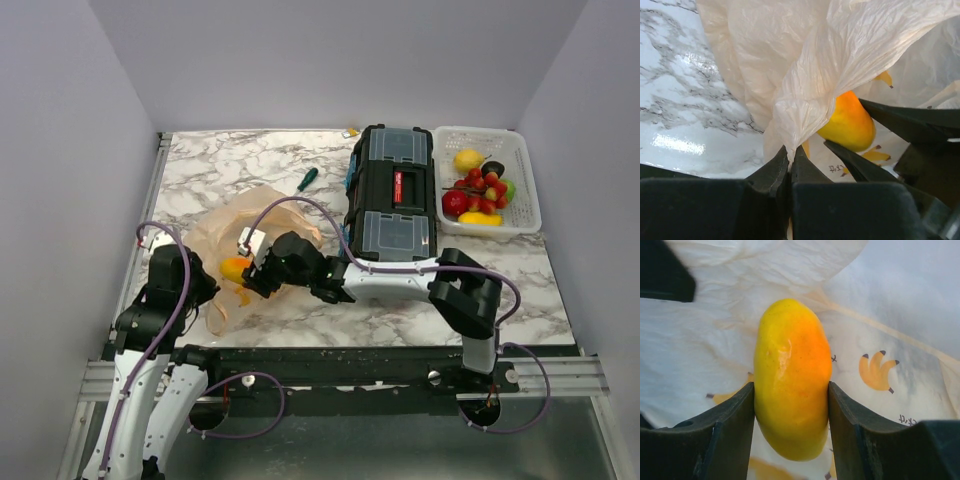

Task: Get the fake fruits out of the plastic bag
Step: Take out the fake fruit from the plastic bag, then place the fake fruit in the bin.

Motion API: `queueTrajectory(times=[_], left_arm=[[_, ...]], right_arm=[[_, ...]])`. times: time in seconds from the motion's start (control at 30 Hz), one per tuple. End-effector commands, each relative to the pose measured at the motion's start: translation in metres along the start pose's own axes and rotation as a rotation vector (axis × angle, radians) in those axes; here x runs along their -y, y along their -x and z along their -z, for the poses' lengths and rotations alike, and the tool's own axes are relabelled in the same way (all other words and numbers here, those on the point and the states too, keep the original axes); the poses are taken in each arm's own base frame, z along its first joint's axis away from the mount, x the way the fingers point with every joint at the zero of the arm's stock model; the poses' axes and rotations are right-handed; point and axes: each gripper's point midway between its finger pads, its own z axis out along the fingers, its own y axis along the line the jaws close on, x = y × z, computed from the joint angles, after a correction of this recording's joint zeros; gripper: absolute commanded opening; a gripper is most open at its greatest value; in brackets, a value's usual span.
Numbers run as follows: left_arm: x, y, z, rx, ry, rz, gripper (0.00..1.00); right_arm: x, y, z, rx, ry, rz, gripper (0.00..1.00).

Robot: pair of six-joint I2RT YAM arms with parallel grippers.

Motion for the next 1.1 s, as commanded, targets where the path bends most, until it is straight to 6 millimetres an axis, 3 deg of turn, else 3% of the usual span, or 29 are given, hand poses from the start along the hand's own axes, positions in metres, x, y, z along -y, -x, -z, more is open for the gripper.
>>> queueTrajectory(times=[0.0,0.23,0.53,0.83,1.07], left_arm=[[-0.007,0.009,0.001,0.062,0.033,0.026,0.0],[-0.007,0.011,0.001,0.075,0.034,0.039,0.0],[-0.005,0.019,-0.001,0.115,0.03,0.054,0.0],[0.01,0.031,-0.016,0.121,-0.002,0.034,0.0],[0.02,0.05,-0.02,0.143,0.001,0.001,0.0]], right_arm=[[-0.017,0.028,0.024,0.05,0.1,-0.042,0.03],[-0.028,0.056,0.048,0.114,0.161,-0.071,0.02],[-0.01,0.102,0.078,0.216,0.058,-0.13,0.01],[0.062,0.135,0.135,0.312,-0.299,-0.146,0.01],[0.15,0.134,0.198,0.359,-0.62,-0.212,0.01]])
